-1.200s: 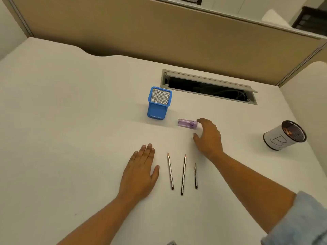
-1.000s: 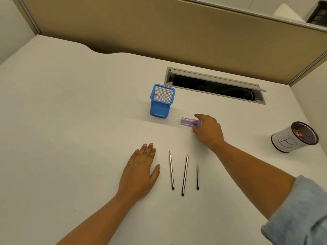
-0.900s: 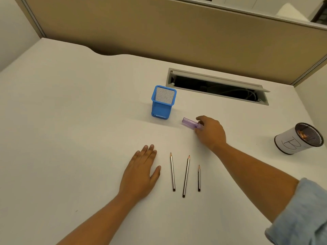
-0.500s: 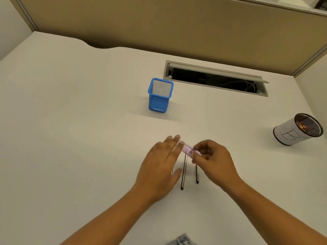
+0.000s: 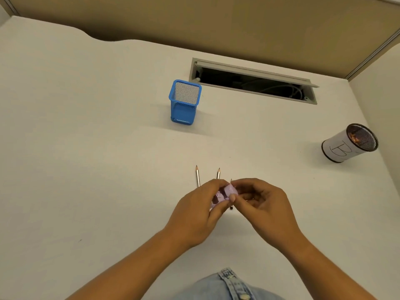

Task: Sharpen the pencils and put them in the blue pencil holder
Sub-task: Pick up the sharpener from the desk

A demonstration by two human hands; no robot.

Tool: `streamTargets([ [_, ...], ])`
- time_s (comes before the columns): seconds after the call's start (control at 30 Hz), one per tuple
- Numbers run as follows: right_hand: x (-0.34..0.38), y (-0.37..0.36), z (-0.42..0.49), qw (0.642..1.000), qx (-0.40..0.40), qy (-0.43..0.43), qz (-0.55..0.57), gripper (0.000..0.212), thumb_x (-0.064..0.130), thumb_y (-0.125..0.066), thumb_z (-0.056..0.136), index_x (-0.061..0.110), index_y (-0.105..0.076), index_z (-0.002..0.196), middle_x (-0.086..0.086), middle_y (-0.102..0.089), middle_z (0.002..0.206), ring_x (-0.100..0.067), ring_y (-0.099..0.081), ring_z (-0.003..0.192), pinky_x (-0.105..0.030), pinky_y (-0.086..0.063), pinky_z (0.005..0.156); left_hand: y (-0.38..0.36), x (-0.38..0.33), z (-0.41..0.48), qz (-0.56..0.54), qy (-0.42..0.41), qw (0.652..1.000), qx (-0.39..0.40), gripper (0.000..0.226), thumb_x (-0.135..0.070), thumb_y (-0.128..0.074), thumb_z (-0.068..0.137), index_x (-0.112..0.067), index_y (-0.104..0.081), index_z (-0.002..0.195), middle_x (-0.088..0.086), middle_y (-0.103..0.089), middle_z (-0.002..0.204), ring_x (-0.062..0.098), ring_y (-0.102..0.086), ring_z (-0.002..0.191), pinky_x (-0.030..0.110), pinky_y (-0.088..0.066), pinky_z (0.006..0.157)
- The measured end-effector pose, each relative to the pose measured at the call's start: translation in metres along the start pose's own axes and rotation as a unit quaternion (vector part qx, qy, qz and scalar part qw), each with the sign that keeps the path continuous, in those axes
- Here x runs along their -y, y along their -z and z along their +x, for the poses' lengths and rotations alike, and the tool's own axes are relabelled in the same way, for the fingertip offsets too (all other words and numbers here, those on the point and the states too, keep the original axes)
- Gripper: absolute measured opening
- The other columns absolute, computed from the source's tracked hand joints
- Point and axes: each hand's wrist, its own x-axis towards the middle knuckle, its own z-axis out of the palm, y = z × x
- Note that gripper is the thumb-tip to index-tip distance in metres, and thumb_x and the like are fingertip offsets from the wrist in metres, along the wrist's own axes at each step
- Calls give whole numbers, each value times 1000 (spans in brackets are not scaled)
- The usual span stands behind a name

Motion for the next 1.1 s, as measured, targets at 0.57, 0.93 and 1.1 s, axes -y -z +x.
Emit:
streamTargets([
  [0.57, 22, -2, -7, 994, 82, 70, -27, 18, 37, -70, 87, 36, -74, 104, 12, -73, 89, -11, -69, 83, -12, -52, 67, 17, -18, -18, -123, 34, 991, -38, 30, -73, -45, 86, -50, -51, 104, -27, -61, 84, 3, -57, 71, 11, -45, 57],
  [0.93, 11, -7, -10, 995, 93, -42, 8, 9, 30, -74, 86, 30, -75, 94, 4, -78, 80, -14, -73, 71, -24, -58, 61, 24, -13, -23, 3, -21, 999, -44, 24, -46, -63, 89, -35, -56, 109, -21, -56, 102, 1, -56, 89, 9, -47, 66],
  [1.1, 15, -9, -11, 997, 72, -14, -13, 21, 14, -76, 83, 28, -77, 98, 12, -78, 87, -10, -73, 77, -15, -54, 62, 25, -14, -22, 1, -4, 999, -53, 29, -47, -64, 85, -33, -59, 109, -21, -56, 99, -5, -54, 88, 3, -44, 66],
])
